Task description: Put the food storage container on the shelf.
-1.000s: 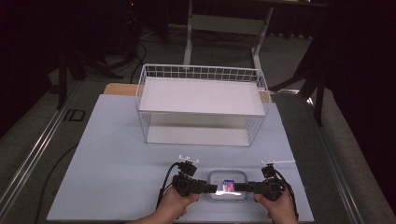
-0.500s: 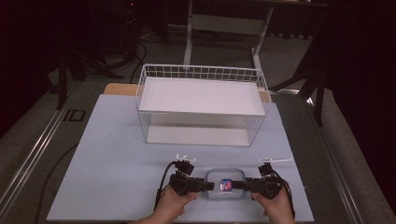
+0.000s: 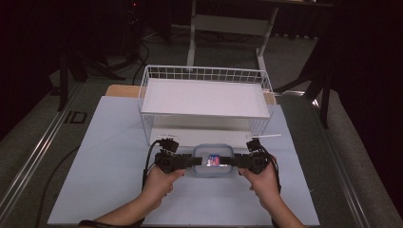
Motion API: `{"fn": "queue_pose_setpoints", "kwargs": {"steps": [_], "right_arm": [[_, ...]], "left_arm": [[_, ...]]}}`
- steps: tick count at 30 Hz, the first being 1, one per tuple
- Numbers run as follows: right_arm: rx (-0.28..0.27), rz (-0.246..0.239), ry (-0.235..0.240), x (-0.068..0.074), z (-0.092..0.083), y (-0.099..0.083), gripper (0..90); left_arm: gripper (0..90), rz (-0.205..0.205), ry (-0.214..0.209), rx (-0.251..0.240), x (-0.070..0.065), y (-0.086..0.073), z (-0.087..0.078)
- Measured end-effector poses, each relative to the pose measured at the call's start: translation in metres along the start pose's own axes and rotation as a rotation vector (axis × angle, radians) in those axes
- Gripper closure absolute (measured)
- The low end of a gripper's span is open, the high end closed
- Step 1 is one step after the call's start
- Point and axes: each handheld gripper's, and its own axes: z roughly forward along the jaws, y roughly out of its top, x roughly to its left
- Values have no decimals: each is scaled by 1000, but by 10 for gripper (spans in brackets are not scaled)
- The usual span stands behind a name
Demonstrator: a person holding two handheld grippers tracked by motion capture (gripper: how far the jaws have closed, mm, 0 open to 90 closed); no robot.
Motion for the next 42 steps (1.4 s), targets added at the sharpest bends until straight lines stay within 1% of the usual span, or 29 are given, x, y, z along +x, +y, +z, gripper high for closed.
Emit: {"fn": "queue_pose_setpoints", "kwargs": {"steps": [2, 3, 5, 6, 8, 9, 10, 11, 12, 13, 14, 15, 17, 18, 20, 25, 26, 27, 28, 29, 30, 31, 32, 33, 34, 35, 38, 40, 42], "right_arm": [[-14, -12, -6, 3, 5, 8, 396], [-26, -19, -9, 4, 8, 11, 396], [-49, -6, 2, 2, 14, 15, 396], [-65, 1, 10, 1, 18, 16, 396], [-87, 18, 17, -2, 26, 18, 395], [-98, 10, 10, -4, 30, 19, 396], [-98, 10, 10, -4, 30, 19, 396], [-107, 19, 9, -8, 38, 20, 395], [-107, 19, 9, -8, 38, 20, 395], [-121, 21, 12, -13, 45, 21, 394], [-121, 21, 12, -13, 45, 21, 394], [-130, 19, 12, -15, 47, 21, 394], [-149, 26, 11, -19, 53, 22, 394], [-159, 26, 6, -20, 55, 23, 393], [-159, 36, 4, -24, 62, 27, 393], [-166, 50, 3, -28, 67, 29, 390], [-168, 56, 4, -30, 69, 29, 390], [-172, 63, 7, -32, 71, 29, 389], [-185, 68, 0, -32, 72, 30, 388], [-185, 68, 0, -32, 72, 30, 388], [-191, 65, -10, -32, 74, 31, 388], [-212, 65, -14, -33, 76, 31, 388], [-206, 68, -13, -35, 77, 31, 388], [-203, 81, -9, -36, 77, 31, 388], [-210, 85, -5, -36, 77, 31, 388], [-214, 78, -6, -37, 78, 31, 389], [-210, 82, -2, -40, 78, 32, 390], [-221, 86, 5, -42, 78, 32, 390], [-226, 86, 1, -42, 79, 32, 391]], "left_arm": [[526, 15, 1, -8, 6, 7, -3], [525, 16, 4, -7, 10, 11, -4], [525, 19, 16, -22, 15, 18, -6], [525, 10, 25, -33, 18, 20, -7], [524, 20, 35, -34, 25, 23, -5], [523, 13, 38, -37, 29, 23, -3], [522, 13, 38, -37, 29, 23, -3], [522, 17, 41, -39, 34, 23, 0], [522, 23, 43, -43, 37, 24, 2], [522, 30, 46, -47, 40, 24, 4], [522, 34, 48, -52, 43, 25, 5], [521, 37, 53, -67, 45, 25, 7], [520, 30, 52, -81, 49, 25, 10], [517, 34, 58, -86, 52, 26, 12], [515, 28, 60, -101, 56, 26, 14], [514, 26, 71, -107, 64, 25, 20], [514, 15, 73, -115, 64, 24, 21], [513, 15, 74, -116, 65, 24, 23], [508, 18, 84, -111, 66, 24, 25], [501, 18, 84, -111, 66, 24, 25], [501, 21, 89, -120, 68, 24, 27], [500, 31, 98, -118, 68, 25, 28], [500, 30, 94, -119, 69, 26, 28], [501, 27, 90, -131, 69, 26, 29], [502, 30, 88, -135, 70, 26, 29], [501, 26, 86, -141, 71, 26, 30], [500, 3, 66, -165, 73, 27, 31], [499, 6, 60, -183, 75, 27, 32], [489, 8, 52, -189, 77, 27, 34]]}}
